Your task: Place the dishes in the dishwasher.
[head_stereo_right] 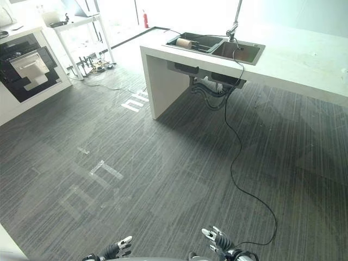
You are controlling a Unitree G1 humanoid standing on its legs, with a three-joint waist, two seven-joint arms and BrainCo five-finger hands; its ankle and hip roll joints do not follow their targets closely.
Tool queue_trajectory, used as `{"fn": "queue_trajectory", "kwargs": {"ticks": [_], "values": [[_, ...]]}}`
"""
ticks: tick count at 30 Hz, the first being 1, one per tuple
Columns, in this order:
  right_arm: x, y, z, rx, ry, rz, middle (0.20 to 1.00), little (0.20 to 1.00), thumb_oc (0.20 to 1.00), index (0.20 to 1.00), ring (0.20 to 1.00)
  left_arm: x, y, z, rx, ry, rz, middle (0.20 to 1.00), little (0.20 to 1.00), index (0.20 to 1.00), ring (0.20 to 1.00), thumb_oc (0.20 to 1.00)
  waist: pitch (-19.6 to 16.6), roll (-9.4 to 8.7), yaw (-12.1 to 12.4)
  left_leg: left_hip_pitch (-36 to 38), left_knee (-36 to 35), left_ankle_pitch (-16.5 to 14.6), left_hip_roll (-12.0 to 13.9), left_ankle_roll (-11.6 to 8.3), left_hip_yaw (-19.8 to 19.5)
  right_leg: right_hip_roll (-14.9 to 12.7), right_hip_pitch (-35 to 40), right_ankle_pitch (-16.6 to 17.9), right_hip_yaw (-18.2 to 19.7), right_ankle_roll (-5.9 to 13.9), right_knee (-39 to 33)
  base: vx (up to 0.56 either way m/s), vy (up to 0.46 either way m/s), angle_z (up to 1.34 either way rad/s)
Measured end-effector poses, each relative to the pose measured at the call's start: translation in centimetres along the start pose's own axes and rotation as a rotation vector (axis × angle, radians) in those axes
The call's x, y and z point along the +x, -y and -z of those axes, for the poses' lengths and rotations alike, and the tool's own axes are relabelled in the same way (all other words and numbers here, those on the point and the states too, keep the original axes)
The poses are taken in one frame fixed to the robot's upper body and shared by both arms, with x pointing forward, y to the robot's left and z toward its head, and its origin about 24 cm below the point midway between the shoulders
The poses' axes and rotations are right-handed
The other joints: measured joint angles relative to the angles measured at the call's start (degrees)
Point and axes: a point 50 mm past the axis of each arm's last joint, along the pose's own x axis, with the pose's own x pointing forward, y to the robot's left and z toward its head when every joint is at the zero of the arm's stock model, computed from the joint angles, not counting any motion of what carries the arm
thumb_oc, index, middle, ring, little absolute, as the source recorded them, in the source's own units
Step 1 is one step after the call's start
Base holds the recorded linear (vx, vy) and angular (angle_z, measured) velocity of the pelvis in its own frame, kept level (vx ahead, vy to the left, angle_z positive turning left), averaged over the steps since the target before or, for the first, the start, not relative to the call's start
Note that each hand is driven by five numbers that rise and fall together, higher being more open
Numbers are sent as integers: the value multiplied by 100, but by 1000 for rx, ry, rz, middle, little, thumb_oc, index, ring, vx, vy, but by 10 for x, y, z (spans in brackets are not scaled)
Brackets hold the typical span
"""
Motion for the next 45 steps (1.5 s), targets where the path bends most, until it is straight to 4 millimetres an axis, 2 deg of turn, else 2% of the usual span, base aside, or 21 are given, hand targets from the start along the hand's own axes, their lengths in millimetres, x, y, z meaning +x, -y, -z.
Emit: {"fn": "queue_trajectory", "kwargs": {"ticks": [8,14,26,31,34,35,37,38,39,40,41,42,43,45], "values": [[2,-3,-4,-2,8,-30,1000,1000,1000,1000,1000,5,13,-7,28,9,101,1000,1000,1000,1000,1000,-24,27,-18,26,2,-3,11,4,121,10,-45,11,105,-16,9,7,-8,-7],[7,-7,-10,-12,11,-50,1000,1000,1000,1000,1000,12,24,-14,40,13,69,1000,1000,1000,1000,1000,-82,55,0,61,4,2,20,4,117,29,26,54,98,-56,-5,-46,-37,0],[8,-10,-3,27,-10,-62,1000,1000,1000,1000,1000,12,20,-12,55,15,-6,1000,1000,1000,1000,1000,-151,65,2,66,4,9,50,-15,24,66,127,41,46,-72,-81,22,-61,4],[10,-13,-9,37,22,-75,1000,1000,1000,1000,1000,14,27,-17,58,16,20,1000,1000,1000,1000,1000,-150,102,0,7,135,16,104,-33,3,100,135,31,34,-95,-84,22,-110,1],[11,-16,-17,23,54,-95,1000,1000,1000,1000,1000,16,32,-18,41,18,39,1000,1000,1000,1000,1000,-132,145,-17,-71,335,-69,192,-141,-12,163,126,5,37,-136,-65,33,-116,1],[11,-17,-18,21,56,-97,1000,1000,1000,1000,1000,16,32,-18,33,19,39,1000,1000,1000,1000,1000,-119,159,-18,-91,423,-96,233,-179,-15,187,112,-57,47,-227,-22,37,-115,-5],[12,-19,-26,2,78,-108,1000,1000,1000,1000,1000,15,32,-26,7,60,32,1000,1000,1000,1000,1000,-81,199,1,-375,1000,-293,394,-422,-25,217,-124,-296,60,-436,374,40,-127,-8],[14,-21,-33,-14,90,-114,1000,1000,1000,1000,1000,15,31,-33,-31,88,24,1000,1000,1000,1000,1000,-45,123,10,-734,1672,-263,438,-491,-39,160,-273,-419,89,-563,592,87,-156,-7],[16,-21,-45,-41,114,-117,1000,1000,1000,1000,1000,15,31,-42,-82,123,20,1000,1000,1000,1000,1000,72,-57,63,-1413,2888,108,520,-787,-61,18,-428,-518,57,-662,907,92,-111,8],[17,-19,-52,-72,122,-112,1000,1000,1000,1000,1000,16,34,-52,-67,151,35,1000,1000,1000,1000,1000,209,-109,84,-2036,3834,338,672,-806,-209,-3,-471,-581,61,-748,1053,224,-13,11],[18,-17,-56,-86,124,-103,1000,1000,1000,1000,1000,15,38,-58,-53,173,52,1000,1000,1000,1000,1000,275,-126,168,-2414,4287,287,710,-754,-340,13,-462,-623,77,-812,1046,218,74,1],[17,-14,-60,-98,129,-98,1000,1000,1000,1000,1000,14,40,-60,-43,194,67,1000,1000,1000,1000,1000,302,-158,296,-2484,4025,240,683,-684,-320,-2,-465,-645,128,-764,984,340,156,-24],[17,-15,-62,-106,131,-99,1000,1000,1000,1000,1000,13,42,-60,-35,207,78,1000,1000,1000,1000,1000,306,-159,362,-2442,3455,231,630,-660,-310,30,-413,-664,199,-715,866,255,141,-35],[18,-18,-65,-128,130,-109,1000,1000,1000,1000,1000,10,41,-56,-36,206,77,1000,1000,1000,1000,1000,316,-65,359,-2128,1840,312,672,-720,-324,240,-130,-664,170,-387,393,268,152,-25]]}}
